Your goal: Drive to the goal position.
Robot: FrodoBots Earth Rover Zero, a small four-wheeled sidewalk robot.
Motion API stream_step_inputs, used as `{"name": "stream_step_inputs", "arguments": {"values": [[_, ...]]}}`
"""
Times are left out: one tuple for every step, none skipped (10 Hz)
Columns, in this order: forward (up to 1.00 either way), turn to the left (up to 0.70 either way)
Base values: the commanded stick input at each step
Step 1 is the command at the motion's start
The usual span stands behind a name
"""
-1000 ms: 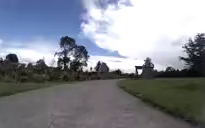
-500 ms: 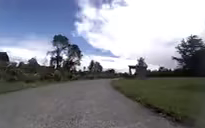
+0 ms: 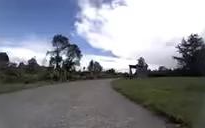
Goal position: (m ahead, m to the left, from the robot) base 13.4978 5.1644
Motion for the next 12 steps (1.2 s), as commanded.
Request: {"name": "stream_step_inputs", "arguments": {"values": [[0.85,0.34],[0.85,0.34],[0.85,0.34],[0.85,0.00],[0.85,0.00],[0.85,0.00],[0.85,0.00],[0.85,0.00],[0.85,0.00],[0.85,0.00],[0.85,0.00],[0.85,0.00]]}}
